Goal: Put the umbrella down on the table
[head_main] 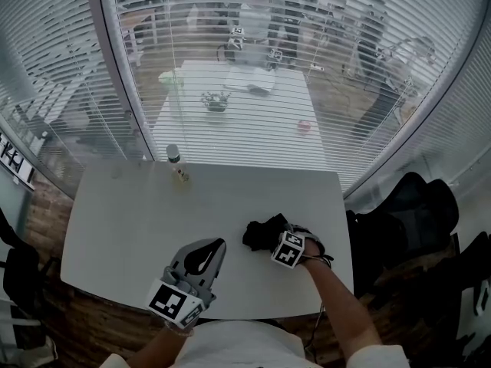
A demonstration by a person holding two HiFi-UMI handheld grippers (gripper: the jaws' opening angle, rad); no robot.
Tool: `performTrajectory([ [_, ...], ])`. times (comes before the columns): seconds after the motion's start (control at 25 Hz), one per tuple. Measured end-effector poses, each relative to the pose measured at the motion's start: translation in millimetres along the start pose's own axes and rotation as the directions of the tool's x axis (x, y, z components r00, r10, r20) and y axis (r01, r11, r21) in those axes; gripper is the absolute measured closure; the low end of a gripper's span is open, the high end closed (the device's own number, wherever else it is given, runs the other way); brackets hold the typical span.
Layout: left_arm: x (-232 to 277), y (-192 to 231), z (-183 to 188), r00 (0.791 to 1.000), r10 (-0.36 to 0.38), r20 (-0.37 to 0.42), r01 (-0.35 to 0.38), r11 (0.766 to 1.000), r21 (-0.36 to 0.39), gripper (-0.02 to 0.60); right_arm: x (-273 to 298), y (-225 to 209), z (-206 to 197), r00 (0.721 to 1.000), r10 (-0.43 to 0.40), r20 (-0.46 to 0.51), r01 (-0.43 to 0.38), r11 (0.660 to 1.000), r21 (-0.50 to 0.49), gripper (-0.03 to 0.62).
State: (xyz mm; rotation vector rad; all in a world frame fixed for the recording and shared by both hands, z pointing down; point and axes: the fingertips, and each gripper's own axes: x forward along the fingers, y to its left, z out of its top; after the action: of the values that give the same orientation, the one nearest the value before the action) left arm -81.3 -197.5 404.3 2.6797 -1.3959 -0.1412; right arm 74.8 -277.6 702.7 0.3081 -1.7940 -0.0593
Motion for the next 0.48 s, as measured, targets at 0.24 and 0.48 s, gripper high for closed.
performTrajectory([
  [0.24, 6, -1, -1, 1.0, -0.008, 0.01, 0.008, 1.0, 0.0, 0.571, -22, -6, 1, 0.997, -0.032, 0.073, 0.028, 0.997, 0.067, 0.292],
  [0.48, 11, -4, -6, 1.0, -0.015, 0.005, 0.015, 1.0, 0.003, 0.571, -52, -7, 14, 0.979, -0.065, 0.191, 0.038, 0.989, 0.141, 0.312],
])
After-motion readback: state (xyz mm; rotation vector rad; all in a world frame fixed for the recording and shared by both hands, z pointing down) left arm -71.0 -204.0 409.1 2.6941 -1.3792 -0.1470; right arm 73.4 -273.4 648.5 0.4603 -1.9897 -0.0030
